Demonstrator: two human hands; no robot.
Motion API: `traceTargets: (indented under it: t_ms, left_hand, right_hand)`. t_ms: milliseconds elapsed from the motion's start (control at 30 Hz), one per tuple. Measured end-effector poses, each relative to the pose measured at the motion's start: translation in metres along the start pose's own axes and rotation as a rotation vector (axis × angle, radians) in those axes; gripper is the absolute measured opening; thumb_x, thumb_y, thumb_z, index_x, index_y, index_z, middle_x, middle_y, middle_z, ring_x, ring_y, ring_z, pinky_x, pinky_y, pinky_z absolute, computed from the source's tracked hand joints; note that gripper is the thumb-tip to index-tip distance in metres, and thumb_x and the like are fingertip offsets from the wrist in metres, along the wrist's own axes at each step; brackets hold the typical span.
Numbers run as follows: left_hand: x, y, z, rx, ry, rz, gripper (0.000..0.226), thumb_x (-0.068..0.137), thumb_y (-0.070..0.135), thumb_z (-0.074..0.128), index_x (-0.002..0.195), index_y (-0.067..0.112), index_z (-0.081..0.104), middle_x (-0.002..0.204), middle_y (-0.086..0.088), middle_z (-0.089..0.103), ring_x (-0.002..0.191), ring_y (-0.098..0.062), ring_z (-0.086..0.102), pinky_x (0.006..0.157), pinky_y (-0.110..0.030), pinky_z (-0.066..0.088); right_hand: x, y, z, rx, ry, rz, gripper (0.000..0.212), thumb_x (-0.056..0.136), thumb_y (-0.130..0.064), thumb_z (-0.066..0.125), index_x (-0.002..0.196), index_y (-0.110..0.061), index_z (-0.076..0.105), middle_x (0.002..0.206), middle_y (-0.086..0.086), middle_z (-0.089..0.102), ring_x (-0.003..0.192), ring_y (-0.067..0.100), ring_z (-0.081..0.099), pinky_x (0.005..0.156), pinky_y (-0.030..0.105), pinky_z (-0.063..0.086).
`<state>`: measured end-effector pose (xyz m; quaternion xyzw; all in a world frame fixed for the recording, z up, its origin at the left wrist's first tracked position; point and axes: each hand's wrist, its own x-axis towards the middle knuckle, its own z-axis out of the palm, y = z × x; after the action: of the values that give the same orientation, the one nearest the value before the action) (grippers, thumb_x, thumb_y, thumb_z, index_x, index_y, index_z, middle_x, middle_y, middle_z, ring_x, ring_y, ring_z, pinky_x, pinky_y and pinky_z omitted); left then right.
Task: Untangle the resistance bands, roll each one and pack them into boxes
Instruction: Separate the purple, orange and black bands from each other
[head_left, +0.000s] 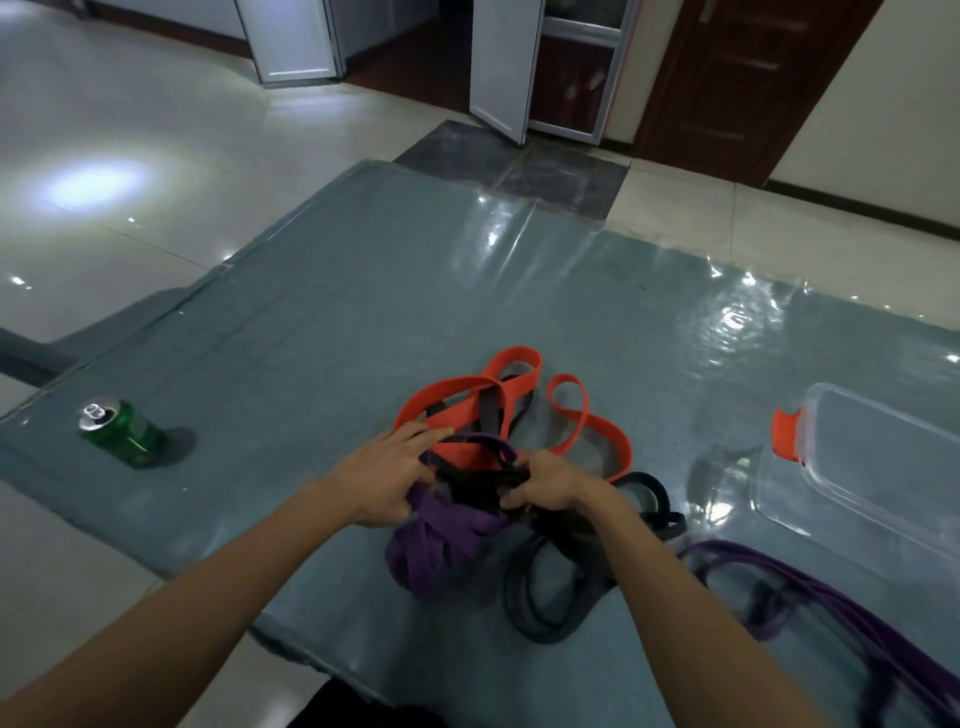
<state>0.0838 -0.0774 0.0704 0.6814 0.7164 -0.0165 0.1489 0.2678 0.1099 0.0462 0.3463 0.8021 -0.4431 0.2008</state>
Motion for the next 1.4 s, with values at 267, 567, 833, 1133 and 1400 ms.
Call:
traceTargets:
  t_ms: [267,567,833,1133,1400]
  left_hand:
    - [-0.005,-0.007,0.003,0.083,0.031,0.027,0.042,0.063,0.027,0.058,0.101,0.034,0.074,0.167,0.002,0.013,0.150,-0.025,0.015,0.117,-0.040,0.030]
    - [0.002,-0.026,-0.029,0.116,0.091,-0.080,0.035,0.078,0.040,0.055,0.107,0.036,0.073,0.168,-0.006,0.009,0.154,-0.028,-0.002,0.119,-0.043,0.026]
    - [-0.010,-0.036,-0.009,0.081,-0.027,-0.145,0.049,0.077,0.052,0.043,0.111,0.032,0.072,0.168,-0.003,0.005,0.154,-0.022,-0.001,0.120,-0.034,0.021]
    - [-0.004,-0.021,0.007,0.088,-0.113,-0.090,0.042,0.085,0.033,0.056,0.125,0.037,0.065,0.169,-0.001,0.002,0.155,-0.021,-0.006,0.124,-0.037,0.016]
    - [-0.007,-0.023,0.021,0.056,-0.117,-0.105,0.045,0.081,0.036,0.064,0.126,0.039,0.066,0.168,0.003,0.003,0.154,-0.021,-0.010,0.124,-0.038,0.018]
  right_hand:
    - [-0.010,-0.043,-0.024,0.098,0.385,-0.227,0.012,0.078,-0.014,0.067,0.067,-0.013,0.066,0.056,-0.006,0.053,0.050,0.004,0.046,0.054,0.029,0.038]
    - [-0.091,-0.123,-0.100,0.652,0.648,-0.507,0.008,0.085,0.000,0.061,0.085,0.005,0.068,0.060,0.009,0.048,0.056,0.019,0.040,0.053,0.027,0.033]
    - [-0.104,-0.076,-0.113,0.697,0.811,-0.472,0.019,0.089,0.002,0.058,0.101,-0.004,0.072,0.062,0.007,0.051,0.054,0.012,0.044,0.050,0.021,0.038]
    - [-0.054,0.028,-0.063,0.261,0.627,-0.062,0.027,0.075,-0.025,0.074,0.098,-0.012,0.070,0.082,0.005,0.070,0.078,0.021,0.066,0.064,0.029,0.047]
    - [-0.013,0.037,-0.015,-0.158,0.498,-0.051,0.122,0.069,-0.040,0.081,0.159,-0.017,0.002,0.166,0.008,0.010,0.151,0.030,0.018,0.119,0.046,0.026]
